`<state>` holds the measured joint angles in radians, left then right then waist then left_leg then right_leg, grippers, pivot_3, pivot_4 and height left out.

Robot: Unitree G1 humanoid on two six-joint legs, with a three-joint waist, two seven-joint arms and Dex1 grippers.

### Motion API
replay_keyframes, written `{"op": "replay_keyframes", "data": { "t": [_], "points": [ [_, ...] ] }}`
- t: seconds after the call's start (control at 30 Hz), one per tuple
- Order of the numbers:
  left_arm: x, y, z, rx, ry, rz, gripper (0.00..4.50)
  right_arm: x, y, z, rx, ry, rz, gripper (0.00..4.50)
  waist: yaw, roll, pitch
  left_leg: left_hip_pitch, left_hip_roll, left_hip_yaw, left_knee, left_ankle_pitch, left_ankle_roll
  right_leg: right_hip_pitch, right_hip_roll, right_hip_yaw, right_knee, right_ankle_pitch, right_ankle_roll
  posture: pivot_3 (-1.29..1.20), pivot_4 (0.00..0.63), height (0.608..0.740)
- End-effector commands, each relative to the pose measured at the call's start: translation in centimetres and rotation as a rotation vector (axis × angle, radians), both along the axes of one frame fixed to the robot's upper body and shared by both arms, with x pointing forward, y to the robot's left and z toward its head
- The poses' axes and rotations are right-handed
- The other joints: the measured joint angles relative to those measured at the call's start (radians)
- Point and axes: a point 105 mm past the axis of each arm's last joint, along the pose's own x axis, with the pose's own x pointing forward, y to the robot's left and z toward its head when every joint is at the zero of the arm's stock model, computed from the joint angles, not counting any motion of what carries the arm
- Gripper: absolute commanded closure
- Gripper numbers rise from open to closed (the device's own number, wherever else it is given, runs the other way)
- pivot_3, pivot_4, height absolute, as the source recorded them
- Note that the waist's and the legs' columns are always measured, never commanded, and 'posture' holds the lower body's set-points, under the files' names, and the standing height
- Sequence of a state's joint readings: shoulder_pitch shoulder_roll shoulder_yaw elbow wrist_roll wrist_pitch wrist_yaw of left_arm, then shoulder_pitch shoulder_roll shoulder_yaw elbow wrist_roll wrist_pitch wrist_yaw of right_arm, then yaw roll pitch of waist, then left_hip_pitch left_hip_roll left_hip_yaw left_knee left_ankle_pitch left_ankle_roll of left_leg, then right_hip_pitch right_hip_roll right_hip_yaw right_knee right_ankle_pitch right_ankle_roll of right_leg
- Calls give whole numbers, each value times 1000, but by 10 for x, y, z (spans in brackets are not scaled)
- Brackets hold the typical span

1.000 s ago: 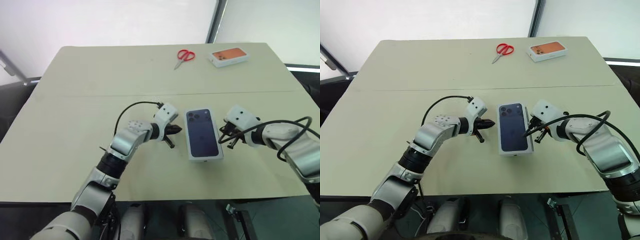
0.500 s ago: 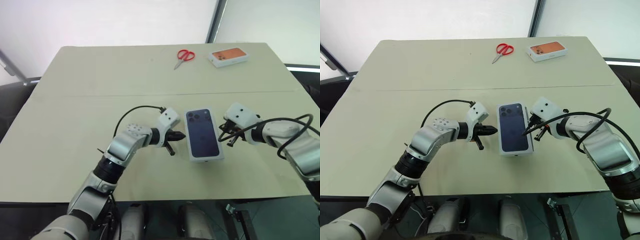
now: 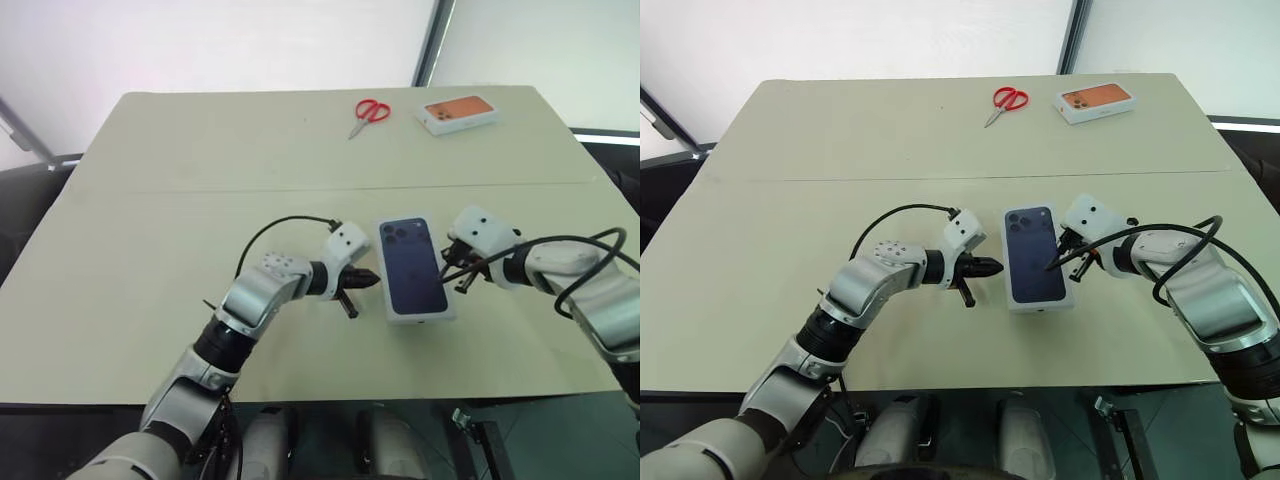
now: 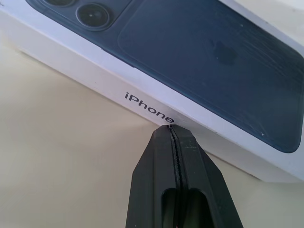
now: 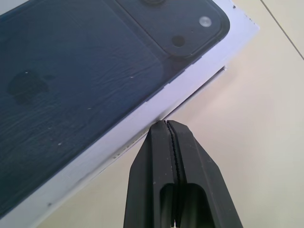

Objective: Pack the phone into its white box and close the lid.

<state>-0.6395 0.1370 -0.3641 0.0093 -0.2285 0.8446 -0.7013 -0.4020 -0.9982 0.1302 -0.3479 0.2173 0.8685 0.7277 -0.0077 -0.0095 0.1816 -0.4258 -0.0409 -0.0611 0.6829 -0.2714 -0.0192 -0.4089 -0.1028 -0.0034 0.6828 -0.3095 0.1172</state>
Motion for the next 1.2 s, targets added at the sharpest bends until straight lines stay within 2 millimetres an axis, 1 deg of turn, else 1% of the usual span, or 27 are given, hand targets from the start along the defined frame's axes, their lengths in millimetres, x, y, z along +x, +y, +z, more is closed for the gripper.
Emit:
{"op": "replay_keyframes", "data": {
  "t": [0.03, 0.53, 1.0, 1.2],
  "points": [
    [1, -10, 20, -71, -42, -16, 4500, 3, 5, 16, 17, -59, 23, 4488, -1, 0, 0, 0, 0, 0, 0, 0, 0, 0, 0, 0, 0, 0, 0, 0, 150, 697],
    [5, -12, 22, -76, -44, 4, 4500, 10, 5, 10, 27, -64, 3, 4488, -1, 0, 0, 0, 0, 0, 0, 0, 0, 0, 0, 0, 0, 0, 0, 0, 150, 697],
    [2, -17, 25, -83, -54, -23, 4500, 1, -2, 3, 5, -32, -3, 4488, 0, 0, 0, 0, 0, 0, 0, 0, 0, 0, 0, 0, 0, 0, 0, 0, 150, 697],
    [3, -17, 26, -85, -55, -20, 4500, 2, -6, 2, -11, -36, -19, 4488, 0, 0, 0, 0, 0, 0, 0, 0, 0, 0, 0, 0, 0, 0, 0, 0, 150, 697]
  ]
}}
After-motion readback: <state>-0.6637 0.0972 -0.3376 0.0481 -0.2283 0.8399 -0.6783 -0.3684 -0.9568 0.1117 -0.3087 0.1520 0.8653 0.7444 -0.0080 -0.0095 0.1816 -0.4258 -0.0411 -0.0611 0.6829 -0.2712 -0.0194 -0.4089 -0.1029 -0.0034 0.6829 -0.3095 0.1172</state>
